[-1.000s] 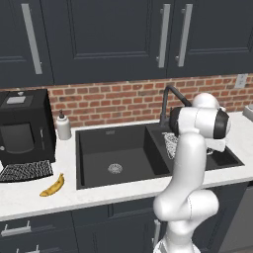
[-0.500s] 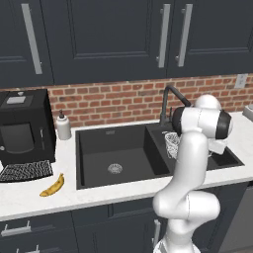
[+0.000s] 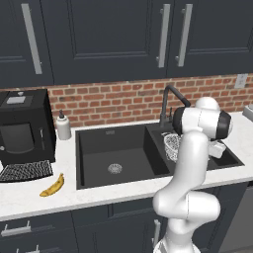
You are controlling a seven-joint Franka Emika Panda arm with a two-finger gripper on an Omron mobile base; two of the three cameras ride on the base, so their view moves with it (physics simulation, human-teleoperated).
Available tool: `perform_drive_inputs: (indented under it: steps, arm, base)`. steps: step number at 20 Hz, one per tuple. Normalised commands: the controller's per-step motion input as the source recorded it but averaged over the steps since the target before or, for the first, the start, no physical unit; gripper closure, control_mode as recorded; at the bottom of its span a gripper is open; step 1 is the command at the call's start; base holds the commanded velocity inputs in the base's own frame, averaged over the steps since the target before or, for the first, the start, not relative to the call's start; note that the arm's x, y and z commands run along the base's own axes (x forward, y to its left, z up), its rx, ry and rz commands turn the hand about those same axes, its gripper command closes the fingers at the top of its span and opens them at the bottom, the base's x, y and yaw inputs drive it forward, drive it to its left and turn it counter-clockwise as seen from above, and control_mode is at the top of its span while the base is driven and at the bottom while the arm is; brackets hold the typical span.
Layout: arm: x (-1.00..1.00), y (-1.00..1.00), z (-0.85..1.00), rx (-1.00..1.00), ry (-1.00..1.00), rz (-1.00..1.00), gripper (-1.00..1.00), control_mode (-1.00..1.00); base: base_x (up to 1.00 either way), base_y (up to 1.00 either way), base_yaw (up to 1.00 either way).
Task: Put the colander in the sink, put the banana in the colander, and turn on the sink faucet and pour water over the colander.
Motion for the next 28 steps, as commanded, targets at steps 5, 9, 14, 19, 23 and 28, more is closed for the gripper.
perform_drive_inputs:
  steps: [5, 9, 14, 19, 23, 28]
  arm:
    - [0.12, 0.00, -0.25, -0.05, 0.00, 0.00, 1.00, -1.00]
    - [0.13, 0.00, -0.27, -0.07, 0.00, 0.00, 1.00, -1.00]
    - [0.04, 0.00, -0.23, -0.08, 0.00, 0.00, 1.00, -1.00]
    - [-0.03, 0.07, -0.07, -0.04, -0.06, 0.00, -1.00, -1.00]
    - [-0.04, 0.12, 0.03, -0.01, -0.15, 0.00, -1.00, -1.00]
    - [-0.12, 0.02, 0.19, 0.00, -0.08, 0.00, -1.00, -1.00]
  base:
    - [0.00, 0.00, 0.00]
    - [0.00, 0.00, 0.00]
    - [0.00, 0.00, 0.00]
    - [0.00, 0.00, 0.00]
    - [0.00, 0.00, 0.00]
    - [0.00, 0.00, 0.00]
